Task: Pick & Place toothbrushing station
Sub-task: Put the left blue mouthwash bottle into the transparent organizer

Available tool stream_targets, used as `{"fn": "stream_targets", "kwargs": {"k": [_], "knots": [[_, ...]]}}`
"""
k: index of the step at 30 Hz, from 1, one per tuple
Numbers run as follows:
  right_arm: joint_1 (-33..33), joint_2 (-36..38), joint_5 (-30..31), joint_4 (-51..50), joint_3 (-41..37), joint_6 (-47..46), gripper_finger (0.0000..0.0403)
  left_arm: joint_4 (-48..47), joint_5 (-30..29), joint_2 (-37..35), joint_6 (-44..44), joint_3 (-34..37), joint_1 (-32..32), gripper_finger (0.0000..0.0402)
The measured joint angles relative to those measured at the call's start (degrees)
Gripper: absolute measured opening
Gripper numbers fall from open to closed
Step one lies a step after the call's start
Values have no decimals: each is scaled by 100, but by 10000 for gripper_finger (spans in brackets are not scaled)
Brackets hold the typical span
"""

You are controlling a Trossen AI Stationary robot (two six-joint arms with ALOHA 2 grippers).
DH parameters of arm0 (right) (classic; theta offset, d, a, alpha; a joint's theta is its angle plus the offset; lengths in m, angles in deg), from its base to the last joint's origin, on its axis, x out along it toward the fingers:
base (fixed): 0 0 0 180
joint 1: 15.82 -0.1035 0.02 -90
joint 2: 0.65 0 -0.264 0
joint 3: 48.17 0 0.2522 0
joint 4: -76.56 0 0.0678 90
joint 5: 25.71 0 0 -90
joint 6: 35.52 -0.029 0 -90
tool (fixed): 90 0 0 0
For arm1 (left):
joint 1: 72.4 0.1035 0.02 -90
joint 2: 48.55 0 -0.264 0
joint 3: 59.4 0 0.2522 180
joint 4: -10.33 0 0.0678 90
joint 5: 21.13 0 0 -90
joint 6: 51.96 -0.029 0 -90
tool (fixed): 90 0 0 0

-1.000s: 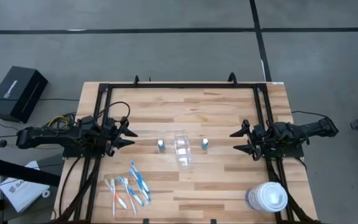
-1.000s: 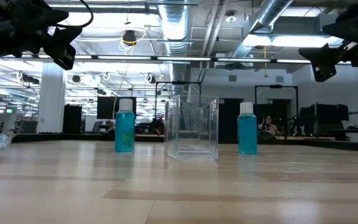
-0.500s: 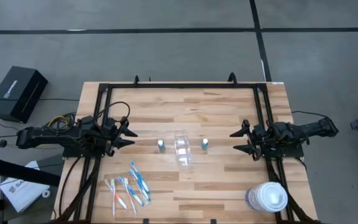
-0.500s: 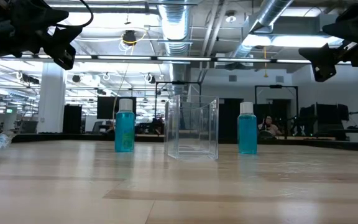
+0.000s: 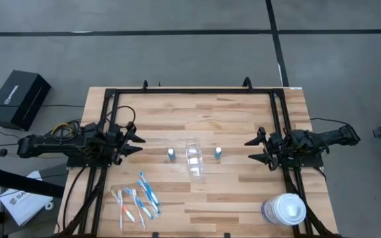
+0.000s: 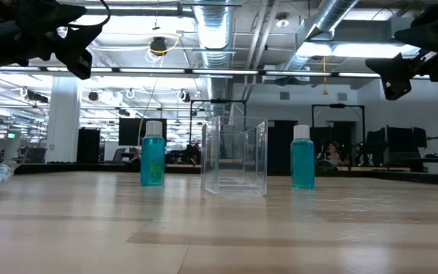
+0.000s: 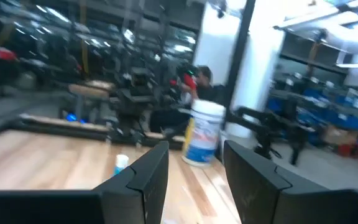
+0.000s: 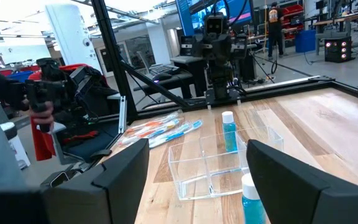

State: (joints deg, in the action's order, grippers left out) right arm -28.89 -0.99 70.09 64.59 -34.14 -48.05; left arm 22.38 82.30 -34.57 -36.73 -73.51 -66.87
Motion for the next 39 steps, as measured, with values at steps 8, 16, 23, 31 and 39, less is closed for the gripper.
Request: {"fn": "stream_targets", "kwargs": {"k": [8,16,23,31,39], "knots": [[1,-1,0,0,-1,1,260,641,-1179,0,3,1,0,149],[-1,-1,0,1,1,-1,260,764,-2069,2,29,-1,0,149],[1,0,0,1,-1,-1,260,773,-2294,2,264,-1,0,149],[1,1,0,0,0,0,260,823,-2464,0,323,-1,0,149],[7,2,16,67,-1,106,260,821,-2696,1,419,-1,0,149]]}}
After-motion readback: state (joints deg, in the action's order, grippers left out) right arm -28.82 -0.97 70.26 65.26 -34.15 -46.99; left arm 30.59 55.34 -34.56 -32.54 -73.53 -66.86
